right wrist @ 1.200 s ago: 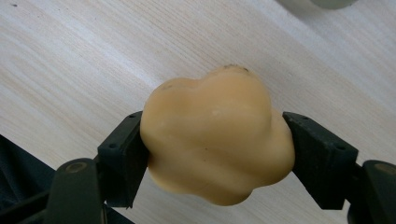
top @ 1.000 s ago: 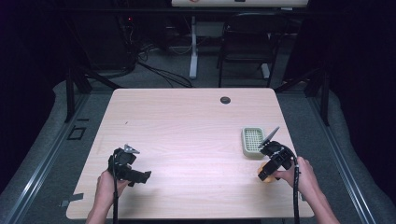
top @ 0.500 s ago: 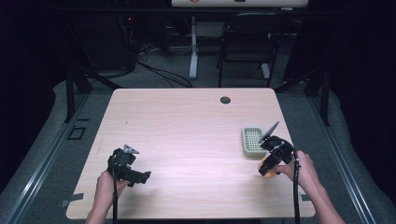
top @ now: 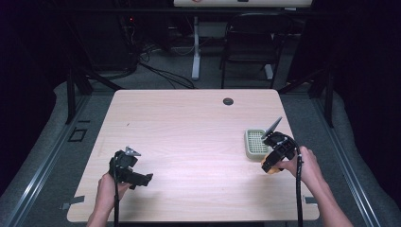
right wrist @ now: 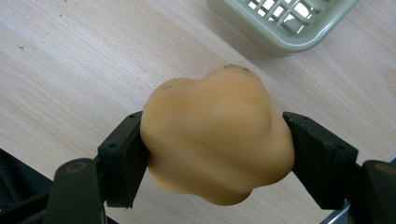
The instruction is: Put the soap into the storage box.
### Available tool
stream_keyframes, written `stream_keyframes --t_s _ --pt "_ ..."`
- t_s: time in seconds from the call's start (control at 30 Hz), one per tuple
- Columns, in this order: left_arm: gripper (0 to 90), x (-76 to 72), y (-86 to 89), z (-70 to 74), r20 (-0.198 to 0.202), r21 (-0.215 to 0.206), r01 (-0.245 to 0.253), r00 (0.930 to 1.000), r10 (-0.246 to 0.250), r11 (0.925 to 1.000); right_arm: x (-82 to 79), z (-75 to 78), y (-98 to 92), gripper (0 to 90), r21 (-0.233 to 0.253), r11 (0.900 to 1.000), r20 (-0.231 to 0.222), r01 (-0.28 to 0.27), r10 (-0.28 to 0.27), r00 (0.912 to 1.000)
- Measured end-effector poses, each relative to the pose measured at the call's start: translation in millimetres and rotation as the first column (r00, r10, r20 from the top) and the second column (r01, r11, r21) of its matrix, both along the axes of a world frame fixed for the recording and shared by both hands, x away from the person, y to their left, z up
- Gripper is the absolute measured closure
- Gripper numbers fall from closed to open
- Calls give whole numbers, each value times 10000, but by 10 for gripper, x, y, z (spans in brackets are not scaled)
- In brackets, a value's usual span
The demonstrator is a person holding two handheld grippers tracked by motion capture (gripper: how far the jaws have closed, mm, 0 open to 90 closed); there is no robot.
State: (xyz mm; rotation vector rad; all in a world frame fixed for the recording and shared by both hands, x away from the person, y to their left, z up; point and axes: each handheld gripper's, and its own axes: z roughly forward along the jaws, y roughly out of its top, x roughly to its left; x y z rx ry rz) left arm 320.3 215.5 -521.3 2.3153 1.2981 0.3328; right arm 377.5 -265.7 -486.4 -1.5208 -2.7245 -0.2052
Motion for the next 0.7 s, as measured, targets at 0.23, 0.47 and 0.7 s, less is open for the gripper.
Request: stream_keyframes --t_s 0.23,0.47,0.7 --pt "0 1 -9 -3 48 -14 0 10000 0 10000 76 114 -5 266 -429 9983 -159 -382 376 9992" --pt "0 -2 -18 4 79 -54 113 9999 -113 9999 118 181 21 265 -216 9996 157 -160 164 9997" --pt "0 -12 -7 4 27 -60 138 9999 -138 9999 194 211 41 265 -265 9995 197 -169 175 9997"
